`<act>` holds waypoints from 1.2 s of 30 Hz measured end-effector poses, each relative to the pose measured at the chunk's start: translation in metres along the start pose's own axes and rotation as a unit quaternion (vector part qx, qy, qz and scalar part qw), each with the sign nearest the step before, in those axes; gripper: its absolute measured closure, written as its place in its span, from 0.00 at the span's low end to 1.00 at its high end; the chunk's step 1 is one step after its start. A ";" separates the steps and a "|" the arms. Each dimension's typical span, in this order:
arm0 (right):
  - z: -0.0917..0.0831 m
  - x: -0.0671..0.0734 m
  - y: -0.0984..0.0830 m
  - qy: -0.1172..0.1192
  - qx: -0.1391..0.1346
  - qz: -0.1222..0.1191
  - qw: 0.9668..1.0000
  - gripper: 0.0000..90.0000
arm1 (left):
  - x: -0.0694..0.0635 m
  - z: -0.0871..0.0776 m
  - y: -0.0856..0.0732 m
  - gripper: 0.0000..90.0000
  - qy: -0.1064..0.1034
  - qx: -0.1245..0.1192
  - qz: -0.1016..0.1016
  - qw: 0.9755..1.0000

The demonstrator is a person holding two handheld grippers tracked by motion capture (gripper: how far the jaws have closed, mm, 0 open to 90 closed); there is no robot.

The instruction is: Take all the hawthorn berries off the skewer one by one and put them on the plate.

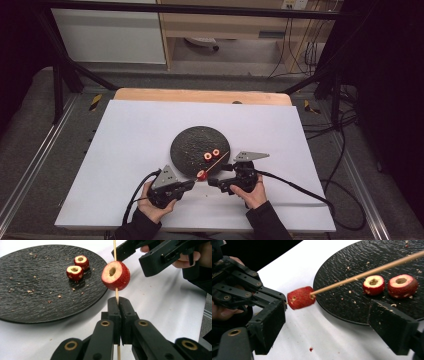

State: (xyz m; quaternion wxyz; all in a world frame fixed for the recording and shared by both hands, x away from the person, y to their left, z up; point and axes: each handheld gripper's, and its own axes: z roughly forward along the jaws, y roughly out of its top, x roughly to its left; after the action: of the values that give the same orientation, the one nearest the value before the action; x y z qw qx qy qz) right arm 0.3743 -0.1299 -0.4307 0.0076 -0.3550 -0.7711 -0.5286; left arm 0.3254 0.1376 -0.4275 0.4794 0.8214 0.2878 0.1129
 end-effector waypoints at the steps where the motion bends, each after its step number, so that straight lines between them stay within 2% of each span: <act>1: 0.000 0.000 0.000 0.002 0.000 0.001 1.000 0.18 | -0.001 0.001 0.000 0.98 0.001 0.000 0.002 1.000; 13: 0.002 0.002 -0.001 0.034 0.003 0.009 0.999 0.38 | -0.012 0.011 0.004 0.98 -0.008 0.002 0.012 1.000; 26: 0.004 0.002 -0.003 0.058 0.026 0.007 0.998 0.61 | -0.015 0.012 0.004 0.98 -0.012 0.001 0.016 1.000; 36: 0.002 0.003 -0.001 0.063 0.027 0.010 0.998 0.66 | -0.015 0.011 0.004 0.98 -0.014 -0.001 0.016 1.000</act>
State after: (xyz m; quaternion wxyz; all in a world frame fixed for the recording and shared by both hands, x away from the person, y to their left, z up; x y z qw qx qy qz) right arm 0.3723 -0.1272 -0.4318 0.0713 -0.3286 -0.7791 -0.5291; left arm 0.3196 0.1190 -0.4280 0.4826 0.8268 0.2674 0.1098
